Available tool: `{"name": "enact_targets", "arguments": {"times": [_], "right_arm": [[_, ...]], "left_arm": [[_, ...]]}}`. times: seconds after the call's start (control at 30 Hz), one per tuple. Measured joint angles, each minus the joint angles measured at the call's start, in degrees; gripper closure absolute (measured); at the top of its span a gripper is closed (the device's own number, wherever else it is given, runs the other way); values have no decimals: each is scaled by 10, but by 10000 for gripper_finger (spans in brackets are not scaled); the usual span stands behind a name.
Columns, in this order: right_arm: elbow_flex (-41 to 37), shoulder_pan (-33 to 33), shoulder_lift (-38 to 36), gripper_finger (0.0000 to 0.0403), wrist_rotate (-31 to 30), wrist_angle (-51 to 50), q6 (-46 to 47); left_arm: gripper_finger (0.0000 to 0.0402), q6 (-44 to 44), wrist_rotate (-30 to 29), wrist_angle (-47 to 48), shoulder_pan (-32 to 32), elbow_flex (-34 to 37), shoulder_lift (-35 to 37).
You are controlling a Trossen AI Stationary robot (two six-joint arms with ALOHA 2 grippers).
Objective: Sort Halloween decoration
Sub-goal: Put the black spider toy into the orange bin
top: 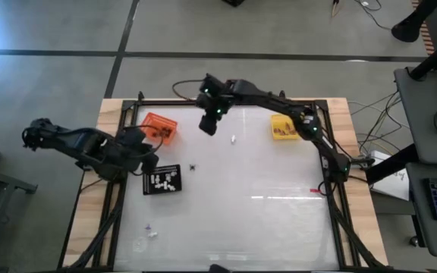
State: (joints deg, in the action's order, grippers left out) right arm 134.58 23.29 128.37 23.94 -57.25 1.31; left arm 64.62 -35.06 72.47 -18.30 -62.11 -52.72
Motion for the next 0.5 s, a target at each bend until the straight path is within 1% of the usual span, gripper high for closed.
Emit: {"name": "enact_targets", "arguments": {"times": [0.1,0.17,0.37,0.5], "right_arm": [[0,0,-41,316,-60,-13,-8],[0,1,-64,316,-85,-24,-14],[0,2,-124,316,-127,-57,-9],[0,3,-154,316,-167,-70,9]], "left_arm": [[315,-4,20,-9,16,1,-12],[315,-28,24,-18,24,1,-17],[315,-87,34,-25,63,1,-39],[315,-140,72,-36,103,2,-59]]}}
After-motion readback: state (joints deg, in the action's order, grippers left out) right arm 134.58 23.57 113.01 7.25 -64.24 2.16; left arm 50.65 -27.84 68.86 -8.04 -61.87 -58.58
